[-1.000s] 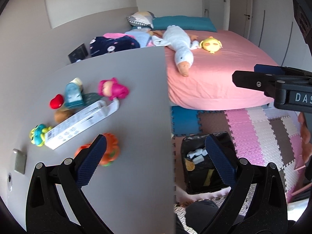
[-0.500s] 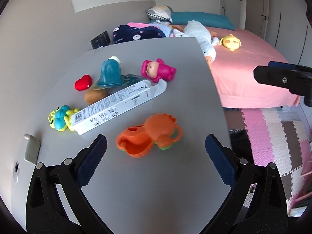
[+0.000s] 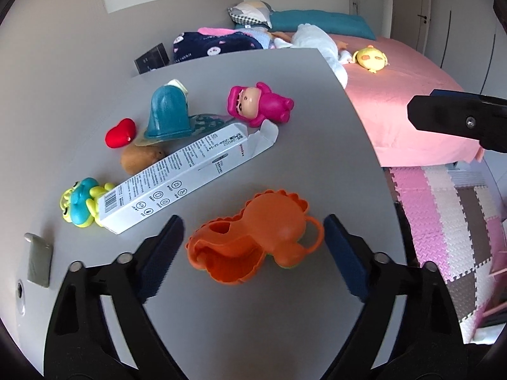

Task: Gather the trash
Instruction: 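Grasp the orange plastic toy with the left tool while the right tool grasps the pink doll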

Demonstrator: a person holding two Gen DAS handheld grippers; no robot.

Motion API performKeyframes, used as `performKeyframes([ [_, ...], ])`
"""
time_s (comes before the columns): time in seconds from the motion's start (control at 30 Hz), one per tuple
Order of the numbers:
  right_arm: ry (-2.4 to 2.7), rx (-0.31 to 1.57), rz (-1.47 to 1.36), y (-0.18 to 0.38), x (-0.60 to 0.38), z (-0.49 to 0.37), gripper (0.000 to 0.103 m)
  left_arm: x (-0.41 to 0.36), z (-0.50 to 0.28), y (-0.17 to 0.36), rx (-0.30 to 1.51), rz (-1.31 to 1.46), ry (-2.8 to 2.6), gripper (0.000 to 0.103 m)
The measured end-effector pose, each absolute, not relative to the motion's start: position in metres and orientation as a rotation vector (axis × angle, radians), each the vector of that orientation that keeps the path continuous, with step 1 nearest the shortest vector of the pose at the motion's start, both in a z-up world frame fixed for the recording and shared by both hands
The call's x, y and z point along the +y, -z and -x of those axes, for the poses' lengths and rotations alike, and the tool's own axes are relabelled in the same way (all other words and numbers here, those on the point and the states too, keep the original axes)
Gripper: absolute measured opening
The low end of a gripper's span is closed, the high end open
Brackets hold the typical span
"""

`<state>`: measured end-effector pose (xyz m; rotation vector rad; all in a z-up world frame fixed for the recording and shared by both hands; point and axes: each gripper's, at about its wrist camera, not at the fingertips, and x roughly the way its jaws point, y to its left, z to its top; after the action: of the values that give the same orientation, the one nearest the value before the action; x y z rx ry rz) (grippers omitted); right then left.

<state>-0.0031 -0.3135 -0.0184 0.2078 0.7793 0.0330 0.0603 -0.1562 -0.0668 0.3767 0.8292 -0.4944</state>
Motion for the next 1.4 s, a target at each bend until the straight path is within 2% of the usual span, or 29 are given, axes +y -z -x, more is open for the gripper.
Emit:
performKeyframes([
  [0.17,-0.043,0.786,-0.21,0.022,-0.312,-0.003,0.085,-0.151,-0.071,0.069,0.86,-0.349,0.503,0.072],
  [1.4,-0.08,0.843,-0.153,0.051,-0.273,-0.118,0.085,-0.084,-0.122,0.029,0.776,-0.169,0.392,0.071],
])
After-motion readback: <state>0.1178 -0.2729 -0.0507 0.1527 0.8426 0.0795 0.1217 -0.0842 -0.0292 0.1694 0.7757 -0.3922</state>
